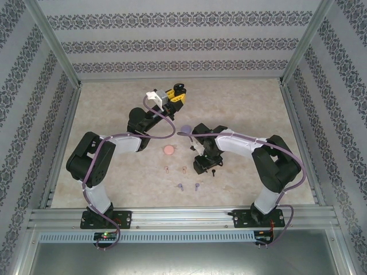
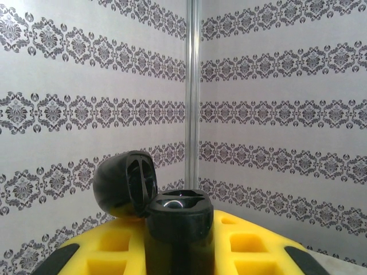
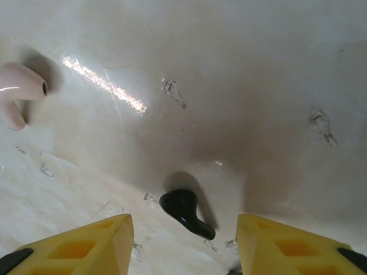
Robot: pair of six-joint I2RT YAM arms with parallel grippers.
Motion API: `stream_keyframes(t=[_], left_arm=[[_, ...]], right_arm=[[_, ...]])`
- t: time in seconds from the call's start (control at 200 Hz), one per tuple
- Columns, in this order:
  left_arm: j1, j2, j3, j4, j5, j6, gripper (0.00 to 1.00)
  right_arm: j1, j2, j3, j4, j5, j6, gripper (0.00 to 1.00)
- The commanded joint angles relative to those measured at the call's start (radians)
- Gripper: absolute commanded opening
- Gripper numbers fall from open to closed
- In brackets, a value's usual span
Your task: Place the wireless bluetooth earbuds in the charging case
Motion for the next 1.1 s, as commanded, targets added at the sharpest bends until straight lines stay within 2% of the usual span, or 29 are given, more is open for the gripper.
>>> stream_keyframes(t=[0.0,0.52,0.654,1.094], left_arm=[[0.011,-0.036,-0.013,0.069,-0.007,0.009,0.00],[0.013,-0.032,-0.017,0.069,-0.007,0.001,0.00],[0.012,-0.030,-0.018,0.069,-0.006,-0.003,0.00],[0.012,-0.025,-0.015,0.069,0.000,-0.010,0.00]], right_arm=[[0.017,0.020,0.012,-0.004,0.030,-0.015,0.50],[0.050,0.067,0.024,0.004,0.078,0.007,0.42],[0.051,0.075,0.033,0.005,0.082,0.013,0.35],[0.059,0.093,0.065,0.004,0.084,0.021,0.39]])
